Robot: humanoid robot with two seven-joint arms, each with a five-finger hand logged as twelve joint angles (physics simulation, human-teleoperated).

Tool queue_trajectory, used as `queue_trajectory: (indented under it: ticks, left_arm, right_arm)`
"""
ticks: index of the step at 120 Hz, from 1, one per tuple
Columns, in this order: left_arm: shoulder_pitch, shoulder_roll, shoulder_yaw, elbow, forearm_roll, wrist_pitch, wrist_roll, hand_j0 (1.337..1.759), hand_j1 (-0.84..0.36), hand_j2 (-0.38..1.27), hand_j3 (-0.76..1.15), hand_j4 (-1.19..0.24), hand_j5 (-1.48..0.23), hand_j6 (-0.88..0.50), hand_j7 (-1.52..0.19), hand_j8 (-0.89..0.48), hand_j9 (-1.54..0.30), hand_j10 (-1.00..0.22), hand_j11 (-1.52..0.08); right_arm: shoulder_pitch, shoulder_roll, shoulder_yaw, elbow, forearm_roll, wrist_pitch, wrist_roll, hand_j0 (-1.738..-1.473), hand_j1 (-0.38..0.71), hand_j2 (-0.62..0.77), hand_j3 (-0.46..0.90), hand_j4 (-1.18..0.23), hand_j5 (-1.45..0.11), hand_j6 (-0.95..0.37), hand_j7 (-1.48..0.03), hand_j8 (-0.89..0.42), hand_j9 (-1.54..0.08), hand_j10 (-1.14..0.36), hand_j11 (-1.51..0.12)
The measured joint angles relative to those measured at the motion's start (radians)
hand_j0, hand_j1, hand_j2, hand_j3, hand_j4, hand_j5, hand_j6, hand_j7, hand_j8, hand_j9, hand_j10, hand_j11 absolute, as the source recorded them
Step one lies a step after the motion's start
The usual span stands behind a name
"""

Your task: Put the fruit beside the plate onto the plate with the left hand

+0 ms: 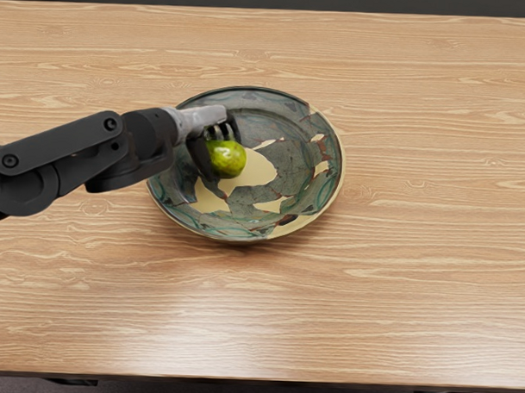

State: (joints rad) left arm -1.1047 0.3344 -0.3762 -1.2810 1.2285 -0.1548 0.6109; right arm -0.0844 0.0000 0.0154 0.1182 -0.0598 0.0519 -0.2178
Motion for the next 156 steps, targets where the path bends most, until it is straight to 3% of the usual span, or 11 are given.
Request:
queue_trajectory:
  ticks: [21,48,98,131,156]
  left_arm:
    - [0.000,0.001,-0.011,-0.002,-0.005,0.005,0.000,1.657,0.13,0.07,0.00,-0.17,-0.28,-0.17,-0.28,-0.20,-0.28,-0.21,-0.28]
    - [0.000,0.044,-0.015,-0.005,-0.068,0.005,0.000,1.658,0.26,0.03,0.00,-0.07,-0.11,-0.07,-0.11,-0.08,-0.11,-0.09,-0.11]
    - [-0.001,0.400,-0.106,-0.119,-0.509,-0.204,0.000,1.658,0.32,0.01,0.00,-0.03,-0.04,-0.03,-0.04,-0.03,-0.04,-0.03,-0.04]
    - [-0.001,0.604,-0.159,-0.138,-0.771,-0.417,0.000,1.658,0.32,0.01,0.00,-0.02,-0.03,-0.03,-0.03,-0.03,-0.03,-0.02,-0.03]
    - [-0.001,0.656,-0.166,-0.138,-0.862,-0.451,0.000,1.658,0.33,0.00,0.00,-0.02,-0.03,-0.02,-0.03,-0.02,-0.03,-0.02,-0.03]
  right_arm:
    - [0.000,0.000,0.000,0.000,0.000,0.000,0.000,-1.658,-0.35,0.00,0.00,0.00,0.00,0.00,0.00,0.00,0.00,0.00,0.00]
    - [0.000,0.000,-0.001,0.000,0.000,0.000,0.000,-1.658,-0.35,0.00,0.00,0.00,0.00,0.00,0.00,0.00,0.00,0.00,0.00]
    - [0.000,0.000,-0.002,0.001,-0.002,0.000,0.000,-1.658,-0.35,0.00,0.00,0.00,0.00,0.00,0.00,0.00,0.00,0.00,0.00]
    - [0.000,0.000,-0.002,0.002,-0.003,0.004,0.000,-1.658,-0.35,0.00,0.00,0.00,0.00,0.00,0.00,0.00,0.00,0.00,0.00]
    - [0.000,0.000,-0.002,0.003,-0.003,0.007,0.000,-1.658,-0.35,0.00,0.00,0.00,0.00,0.00,0.00,0.00,0.00,0.00,0.00]
